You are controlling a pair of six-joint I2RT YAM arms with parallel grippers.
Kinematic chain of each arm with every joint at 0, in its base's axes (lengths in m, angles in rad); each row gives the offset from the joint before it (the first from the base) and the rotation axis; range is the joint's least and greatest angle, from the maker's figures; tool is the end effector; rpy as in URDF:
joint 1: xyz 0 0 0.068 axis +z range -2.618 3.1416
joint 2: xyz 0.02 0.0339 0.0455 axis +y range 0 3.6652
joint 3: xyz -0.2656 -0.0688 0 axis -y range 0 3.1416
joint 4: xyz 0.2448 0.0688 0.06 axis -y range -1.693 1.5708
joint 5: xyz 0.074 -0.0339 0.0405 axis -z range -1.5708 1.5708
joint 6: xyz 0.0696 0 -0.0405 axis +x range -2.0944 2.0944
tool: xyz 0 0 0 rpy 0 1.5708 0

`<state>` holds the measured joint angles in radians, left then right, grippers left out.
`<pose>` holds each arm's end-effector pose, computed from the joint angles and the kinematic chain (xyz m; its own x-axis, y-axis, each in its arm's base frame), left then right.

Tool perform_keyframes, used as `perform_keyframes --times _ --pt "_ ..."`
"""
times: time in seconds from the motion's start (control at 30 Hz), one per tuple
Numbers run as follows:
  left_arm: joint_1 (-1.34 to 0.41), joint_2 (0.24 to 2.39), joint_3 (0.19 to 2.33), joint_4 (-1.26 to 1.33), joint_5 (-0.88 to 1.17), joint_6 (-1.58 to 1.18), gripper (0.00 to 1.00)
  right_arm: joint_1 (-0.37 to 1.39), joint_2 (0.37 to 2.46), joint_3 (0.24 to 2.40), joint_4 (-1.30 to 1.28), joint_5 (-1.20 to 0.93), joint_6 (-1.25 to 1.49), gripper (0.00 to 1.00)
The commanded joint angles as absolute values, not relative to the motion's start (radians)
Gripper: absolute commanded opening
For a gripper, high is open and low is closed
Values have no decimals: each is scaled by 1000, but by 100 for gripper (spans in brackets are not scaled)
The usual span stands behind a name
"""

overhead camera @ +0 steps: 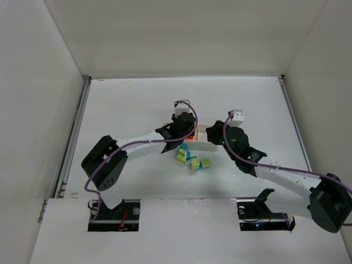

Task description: Sort the legos into containers by color

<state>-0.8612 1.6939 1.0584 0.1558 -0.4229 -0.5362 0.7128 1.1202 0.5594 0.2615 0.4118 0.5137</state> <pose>0.2870 -0.2903 0.2166 -0.4907 -0.1437 -0.8594 0.2372 0.9271 -0.2904 0.2264 0.1589 0.2326 -0.3466 0.2957 -0.8902 -0.1603 0.9164 0.3668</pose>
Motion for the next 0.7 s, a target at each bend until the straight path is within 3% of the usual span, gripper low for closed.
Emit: perform_keyframes --times 0.0,0.2,0.27,0.37,0.43,0.57,0.67 --pt "-849 1664 1098 195 -411 -519 36 726 1095 568 273 436 500 50" --pt "-837 1551 1007 216 -411 -518 37 904 1048 563 157 442 489 39" --pt "-832 1493 939 238 -414 -529 37 985 1029 557 109 451 485 45" --pt "-826 1398 833 248 -420 -555 37 1077 1037 569 37 468 489 65" --pt "-818 1336 776 244 -425 -571 36 1120 1069 589 2 485 492 72" --pt "-811 1209 680 236 -433 -597 36 1147 1163 626 -25 535 508 73" --pt "-805 1120 618 212 -443 -612 36 1147 1225 646 -25 546 520 69"
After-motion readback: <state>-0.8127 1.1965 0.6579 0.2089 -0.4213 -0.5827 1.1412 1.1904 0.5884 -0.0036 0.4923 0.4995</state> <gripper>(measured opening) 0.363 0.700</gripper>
